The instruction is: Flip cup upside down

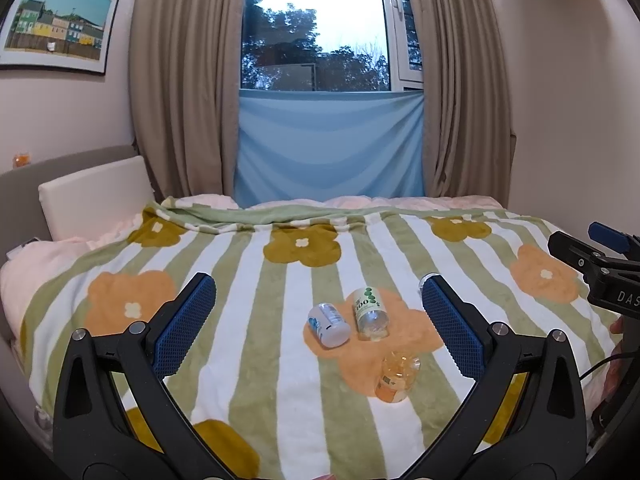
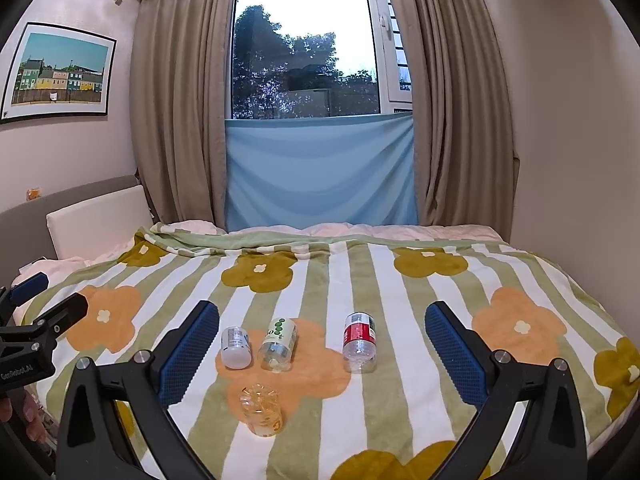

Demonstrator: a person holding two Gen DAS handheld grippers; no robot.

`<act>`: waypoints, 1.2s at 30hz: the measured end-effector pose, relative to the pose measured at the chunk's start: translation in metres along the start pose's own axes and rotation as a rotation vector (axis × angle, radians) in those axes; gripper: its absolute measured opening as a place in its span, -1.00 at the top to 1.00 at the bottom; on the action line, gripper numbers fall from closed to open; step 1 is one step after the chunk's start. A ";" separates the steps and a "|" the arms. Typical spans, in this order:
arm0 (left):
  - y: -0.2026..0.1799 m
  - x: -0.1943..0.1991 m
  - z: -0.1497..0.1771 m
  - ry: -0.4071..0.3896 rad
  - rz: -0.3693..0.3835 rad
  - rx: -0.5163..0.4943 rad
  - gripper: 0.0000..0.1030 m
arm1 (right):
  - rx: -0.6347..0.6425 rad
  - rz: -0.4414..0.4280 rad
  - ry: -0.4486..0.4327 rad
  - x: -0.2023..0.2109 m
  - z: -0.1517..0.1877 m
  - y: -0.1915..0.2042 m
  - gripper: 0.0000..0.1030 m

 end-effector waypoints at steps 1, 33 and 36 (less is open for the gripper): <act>0.000 0.000 0.000 -0.001 -0.001 0.000 -1.00 | 0.001 0.000 0.000 0.000 0.000 0.000 -1.00; -0.011 0.007 -0.002 -0.024 0.034 -0.012 -1.00 | -0.007 0.018 -0.014 0.000 0.002 -0.001 -1.00; -0.011 0.007 -0.002 -0.023 0.035 -0.012 -1.00 | -0.008 0.017 -0.015 0.000 0.002 -0.001 -1.00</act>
Point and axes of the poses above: each gripper's, at about its wrist camera, not at the fingertips, and x roughly against the way its jaws point, y to its left, z to its underside, the point moved 7 cm from there along -x, roughly the way its jaws point, and after that the axes turned 9 degrees about z, right-handed, at the moved point
